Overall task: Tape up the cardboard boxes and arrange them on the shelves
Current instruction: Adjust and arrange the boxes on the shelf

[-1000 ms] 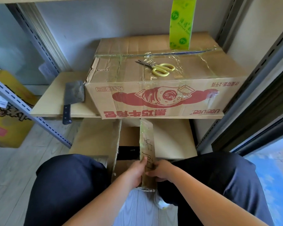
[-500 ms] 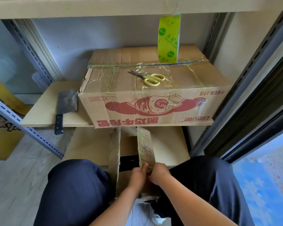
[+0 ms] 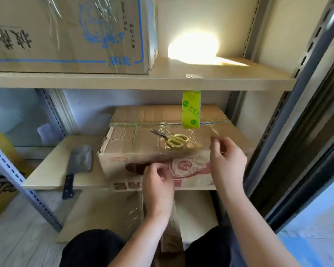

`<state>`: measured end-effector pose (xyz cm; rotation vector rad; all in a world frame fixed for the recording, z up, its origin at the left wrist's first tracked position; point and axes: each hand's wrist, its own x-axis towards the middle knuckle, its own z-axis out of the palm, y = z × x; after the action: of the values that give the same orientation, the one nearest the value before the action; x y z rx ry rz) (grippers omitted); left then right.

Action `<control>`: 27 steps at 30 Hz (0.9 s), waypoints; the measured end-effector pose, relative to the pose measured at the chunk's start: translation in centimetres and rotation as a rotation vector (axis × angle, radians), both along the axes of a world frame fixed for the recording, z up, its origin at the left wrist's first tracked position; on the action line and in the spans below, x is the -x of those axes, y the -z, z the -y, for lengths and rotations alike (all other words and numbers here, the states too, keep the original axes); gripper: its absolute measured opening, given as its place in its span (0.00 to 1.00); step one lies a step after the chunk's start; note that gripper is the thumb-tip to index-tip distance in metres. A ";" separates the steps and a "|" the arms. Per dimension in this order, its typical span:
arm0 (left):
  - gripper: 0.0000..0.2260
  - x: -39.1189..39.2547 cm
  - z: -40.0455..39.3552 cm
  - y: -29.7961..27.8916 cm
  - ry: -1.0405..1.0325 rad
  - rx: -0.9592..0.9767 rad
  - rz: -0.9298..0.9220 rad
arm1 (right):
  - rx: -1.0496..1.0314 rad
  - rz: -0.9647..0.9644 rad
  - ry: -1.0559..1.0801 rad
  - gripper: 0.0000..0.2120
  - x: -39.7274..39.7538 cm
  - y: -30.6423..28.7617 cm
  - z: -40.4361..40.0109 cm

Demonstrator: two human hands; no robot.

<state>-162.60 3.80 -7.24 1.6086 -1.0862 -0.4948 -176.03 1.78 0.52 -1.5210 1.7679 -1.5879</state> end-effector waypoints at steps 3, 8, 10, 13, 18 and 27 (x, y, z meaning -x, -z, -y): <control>0.04 1.5 0.2 -8.7 0.018 0.256 -0.173 | 0.045 0.163 -0.080 0.10 -0.4 -5.6 1.1; 0.14 3.0 2.1 -17.6 0.211 0.229 -0.204 | -0.156 0.258 -0.305 0.17 -1.7 -11.2 3.2; 0.11 3.1 2.8 -18.7 0.298 0.117 -0.261 | -0.290 0.355 -0.376 0.17 -2.0 -12.1 3.8; 0.11 2.8 2.7 -18.9 0.391 -0.061 -0.226 | -0.393 0.503 -0.361 0.20 -2.3 -12.5 4.3; 0.15 2.3 1.5 -21.4 0.390 0.003 -0.126 | -0.585 0.538 -0.426 0.19 -2.1 -14.8 4.6; 0.19 2.6 0.4 -23.3 0.361 -0.010 -0.141 | -0.605 0.393 -0.475 0.18 -1.6 -16.7 4.0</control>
<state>-165.24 3.43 16.04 1.3662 -1.2725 -0.8395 -174.45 -2.19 17.21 -1.1215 1.3549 -0.9200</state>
